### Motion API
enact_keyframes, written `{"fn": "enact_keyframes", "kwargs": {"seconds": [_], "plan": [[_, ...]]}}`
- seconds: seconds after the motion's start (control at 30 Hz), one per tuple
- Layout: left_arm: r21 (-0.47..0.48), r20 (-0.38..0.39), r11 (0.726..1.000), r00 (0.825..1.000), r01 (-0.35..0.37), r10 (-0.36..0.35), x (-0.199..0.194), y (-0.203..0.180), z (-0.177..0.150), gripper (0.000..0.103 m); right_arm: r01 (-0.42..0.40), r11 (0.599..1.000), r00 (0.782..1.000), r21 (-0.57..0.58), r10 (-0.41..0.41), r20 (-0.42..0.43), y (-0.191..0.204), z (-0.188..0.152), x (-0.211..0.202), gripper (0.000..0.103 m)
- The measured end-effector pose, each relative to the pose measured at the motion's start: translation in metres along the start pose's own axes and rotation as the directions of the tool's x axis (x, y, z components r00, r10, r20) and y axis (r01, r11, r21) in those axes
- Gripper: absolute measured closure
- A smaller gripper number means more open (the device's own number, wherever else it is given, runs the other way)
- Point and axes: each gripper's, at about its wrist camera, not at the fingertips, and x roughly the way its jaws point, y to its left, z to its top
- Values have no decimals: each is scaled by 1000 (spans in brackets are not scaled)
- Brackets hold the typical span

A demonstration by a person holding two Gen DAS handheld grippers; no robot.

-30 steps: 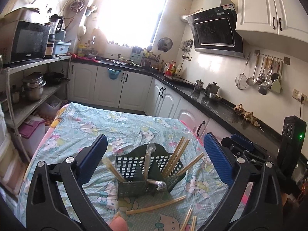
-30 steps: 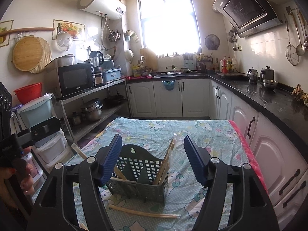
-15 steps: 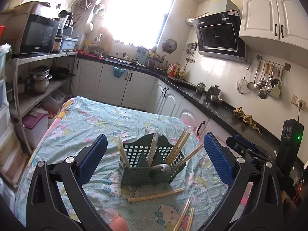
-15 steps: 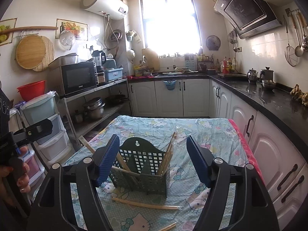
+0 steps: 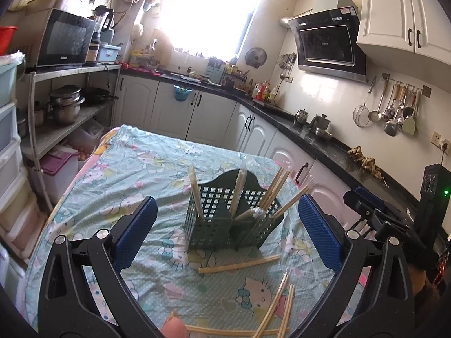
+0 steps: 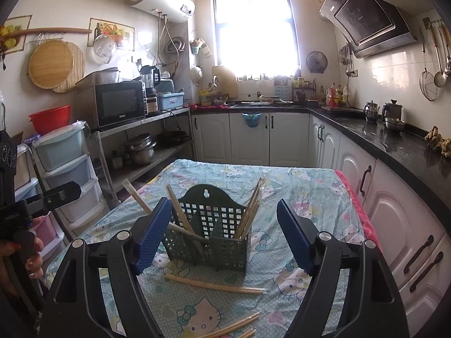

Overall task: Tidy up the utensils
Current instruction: 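Move both open tools toward the remaining chopsticks on the cloth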

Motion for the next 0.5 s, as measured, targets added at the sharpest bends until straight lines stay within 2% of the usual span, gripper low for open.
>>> {"fn": "enact_keyframes", "kwargs": {"seconds": [0.5], "plan": [[9,-74,1000,997,-13,13,9,3,-28,11,-3,1000,999,-7,3,-52,5,-23,7,24]]}}
